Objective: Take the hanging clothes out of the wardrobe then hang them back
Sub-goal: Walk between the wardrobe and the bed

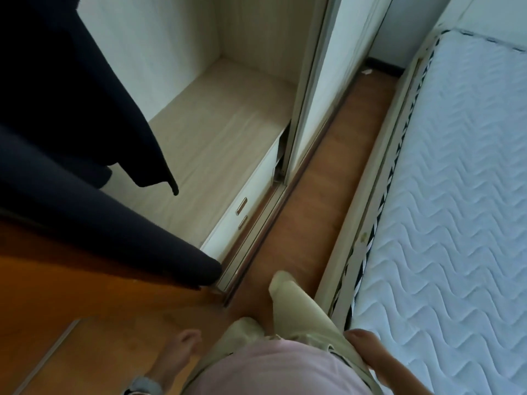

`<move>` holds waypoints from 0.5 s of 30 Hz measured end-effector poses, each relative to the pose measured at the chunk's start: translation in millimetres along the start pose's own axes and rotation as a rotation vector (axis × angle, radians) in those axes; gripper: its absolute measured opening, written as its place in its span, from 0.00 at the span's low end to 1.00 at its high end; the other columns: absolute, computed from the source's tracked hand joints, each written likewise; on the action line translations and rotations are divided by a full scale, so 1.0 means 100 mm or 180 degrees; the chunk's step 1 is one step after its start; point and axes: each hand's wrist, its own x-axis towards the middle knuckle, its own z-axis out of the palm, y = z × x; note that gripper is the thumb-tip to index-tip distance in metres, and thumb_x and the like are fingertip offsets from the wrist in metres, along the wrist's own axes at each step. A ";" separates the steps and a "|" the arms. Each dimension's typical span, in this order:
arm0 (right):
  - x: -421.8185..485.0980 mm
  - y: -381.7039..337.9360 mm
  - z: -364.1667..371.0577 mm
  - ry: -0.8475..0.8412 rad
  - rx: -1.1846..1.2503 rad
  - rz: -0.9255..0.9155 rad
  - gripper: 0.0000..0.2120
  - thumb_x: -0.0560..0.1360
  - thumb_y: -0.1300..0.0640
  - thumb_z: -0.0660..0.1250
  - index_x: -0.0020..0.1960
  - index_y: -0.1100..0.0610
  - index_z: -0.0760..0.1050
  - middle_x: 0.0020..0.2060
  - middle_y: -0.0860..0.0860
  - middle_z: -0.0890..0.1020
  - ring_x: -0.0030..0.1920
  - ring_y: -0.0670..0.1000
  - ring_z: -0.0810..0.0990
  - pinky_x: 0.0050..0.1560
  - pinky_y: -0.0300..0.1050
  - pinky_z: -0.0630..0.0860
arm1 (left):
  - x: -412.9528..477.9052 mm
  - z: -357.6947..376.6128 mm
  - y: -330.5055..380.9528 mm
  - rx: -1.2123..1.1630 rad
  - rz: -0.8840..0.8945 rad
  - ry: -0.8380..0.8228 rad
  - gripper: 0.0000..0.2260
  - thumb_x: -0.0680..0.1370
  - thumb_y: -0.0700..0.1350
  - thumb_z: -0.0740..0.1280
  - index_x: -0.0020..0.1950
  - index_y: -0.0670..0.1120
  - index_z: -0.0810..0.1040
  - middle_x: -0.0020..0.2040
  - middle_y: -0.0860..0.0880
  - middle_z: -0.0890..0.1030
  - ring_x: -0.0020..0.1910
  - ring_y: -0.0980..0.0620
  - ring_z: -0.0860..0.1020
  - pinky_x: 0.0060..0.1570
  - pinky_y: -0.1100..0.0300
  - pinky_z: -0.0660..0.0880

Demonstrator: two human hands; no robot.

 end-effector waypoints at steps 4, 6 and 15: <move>0.41 -0.54 -0.42 -0.0020 -0.0319 -0.0081 0.12 0.75 0.61 0.60 0.42 0.63 0.81 0.42 0.58 0.81 0.47 0.56 0.77 0.48 0.44 0.71 | 0.17 0.16 0.17 -0.0451 -0.0376 0.0174 0.10 0.78 0.41 0.63 0.56 0.38 0.76 0.49 0.41 0.78 0.45 0.44 0.76 0.46 0.56 0.67; 0.70 -0.86 -0.69 -0.0048 -0.0610 -0.0198 0.12 0.75 0.60 0.61 0.46 0.64 0.82 0.46 0.59 0.82 0.50 0.57 0.78 0.52 0.46 0.72 | 0.29 0.34 0.31 -0.0790 -0.0518 0.0278 0.10 0.78 0.39 0.63 0.57 0.36 0.75 0.47 0.40 0.78 0.40 0.45 0.76 0.42 0.57 0.66; 1.43 -2.57 -2.14 -0.0181 -0.1191 -0.0836 0.11 0.79 0.62 0.58 0.55 0.68 0.74 0.44 0.63 0.80 0.41 0.55 0.76 0.41 0.47 0.73 | -0.04 1.38 1.64 -0.1651 0.0112 0.0597 0.10 0.79 0.41 0.61 0.39 0.48 0.75 0.40 0.48 0.74 0.39 0.52 0.71 0.37 0.61 0.66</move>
